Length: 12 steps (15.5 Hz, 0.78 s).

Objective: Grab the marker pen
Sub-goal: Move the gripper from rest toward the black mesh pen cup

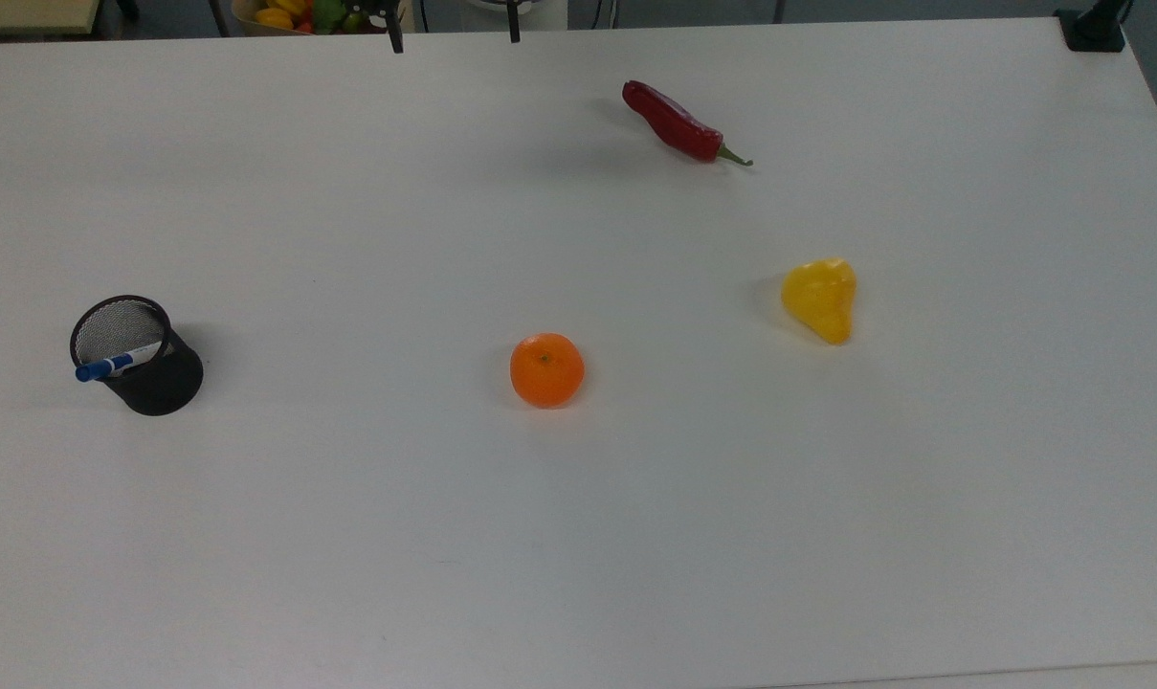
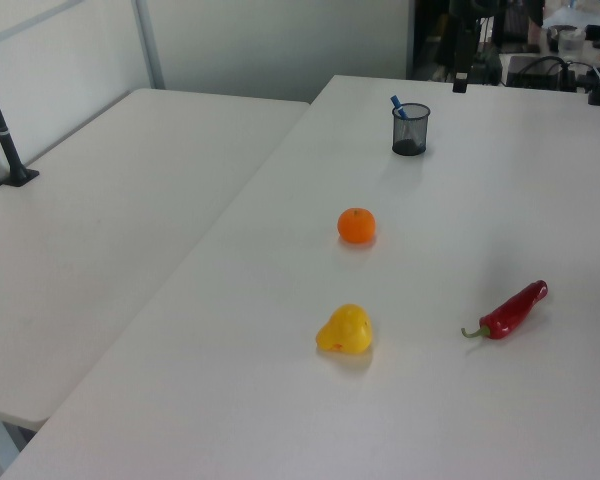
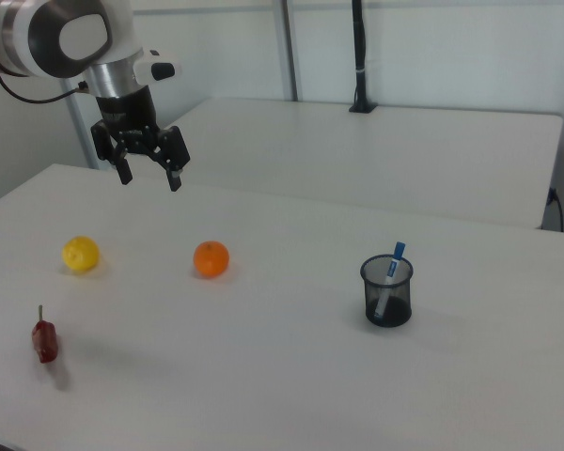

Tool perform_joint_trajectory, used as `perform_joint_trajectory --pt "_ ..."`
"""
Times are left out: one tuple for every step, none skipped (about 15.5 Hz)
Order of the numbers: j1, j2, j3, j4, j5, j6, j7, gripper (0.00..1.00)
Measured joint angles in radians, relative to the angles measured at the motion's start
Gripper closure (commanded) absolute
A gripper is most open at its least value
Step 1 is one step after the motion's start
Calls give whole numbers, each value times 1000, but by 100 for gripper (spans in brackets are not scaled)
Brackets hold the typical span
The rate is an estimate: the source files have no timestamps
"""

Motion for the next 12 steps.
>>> perform_joint_trajectory --pt "0 0 0 0 0 0 0 0" --pt "0 0 0 0 0 0 0 0" --pt "0 0 -1 0 0 0 0 0" --pt "-1 0 -3 0 0 0 0 0" --pt "-2 0 -5 0 0 0 0 0" --pt "-3 0 -7 0 0 0 0 0" --pt "-5 0 -8 0 0 0 0 0" --pt "-7 0 -8 1 0 0 0 0" --pt "-10 0 -9 2 0 0 0 0" --pt "-15 0 -12 4 0 0 0 0" --pt "-24 0 -16 9 0 0 0 0" --pt "-36 0 -19 13 0 0 0 0"
